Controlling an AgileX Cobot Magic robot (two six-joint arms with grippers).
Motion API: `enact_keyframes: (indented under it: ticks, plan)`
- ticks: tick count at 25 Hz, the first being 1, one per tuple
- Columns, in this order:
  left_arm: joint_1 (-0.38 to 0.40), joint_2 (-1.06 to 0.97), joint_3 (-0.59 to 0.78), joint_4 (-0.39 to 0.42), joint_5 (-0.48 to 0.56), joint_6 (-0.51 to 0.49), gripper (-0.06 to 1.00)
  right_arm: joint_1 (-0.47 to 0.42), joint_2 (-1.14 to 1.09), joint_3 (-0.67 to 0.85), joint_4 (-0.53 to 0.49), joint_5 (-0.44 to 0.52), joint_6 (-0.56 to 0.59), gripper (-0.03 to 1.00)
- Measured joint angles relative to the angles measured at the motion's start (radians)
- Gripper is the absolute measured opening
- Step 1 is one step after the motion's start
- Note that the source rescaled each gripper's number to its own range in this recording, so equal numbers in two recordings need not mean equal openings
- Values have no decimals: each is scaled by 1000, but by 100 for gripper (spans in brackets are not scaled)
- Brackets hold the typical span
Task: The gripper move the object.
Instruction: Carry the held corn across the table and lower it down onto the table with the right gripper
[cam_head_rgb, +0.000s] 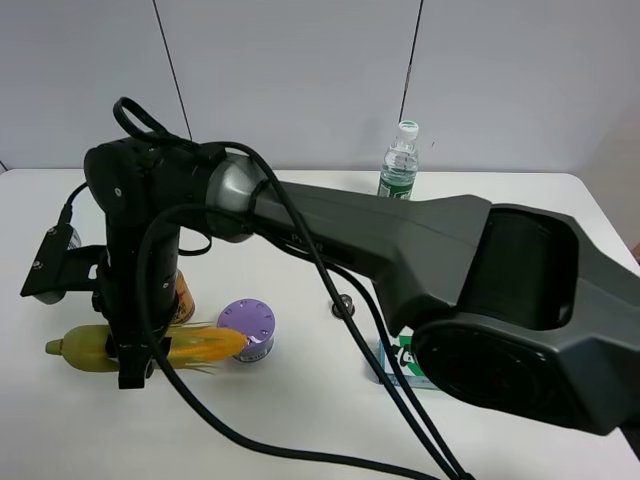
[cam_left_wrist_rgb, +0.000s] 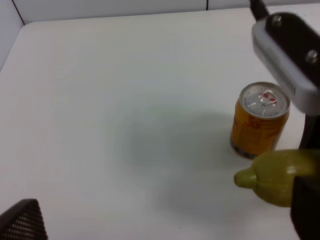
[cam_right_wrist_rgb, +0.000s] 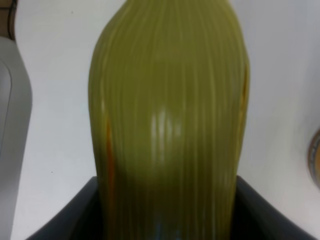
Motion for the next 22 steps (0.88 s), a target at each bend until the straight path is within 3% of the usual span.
enact_keyframes:
  ticks: [22]
  plan:
    - [0, 0, 0, 0, 0, 0, 100, 35, 137, 0, -4, -108, 119, 0]
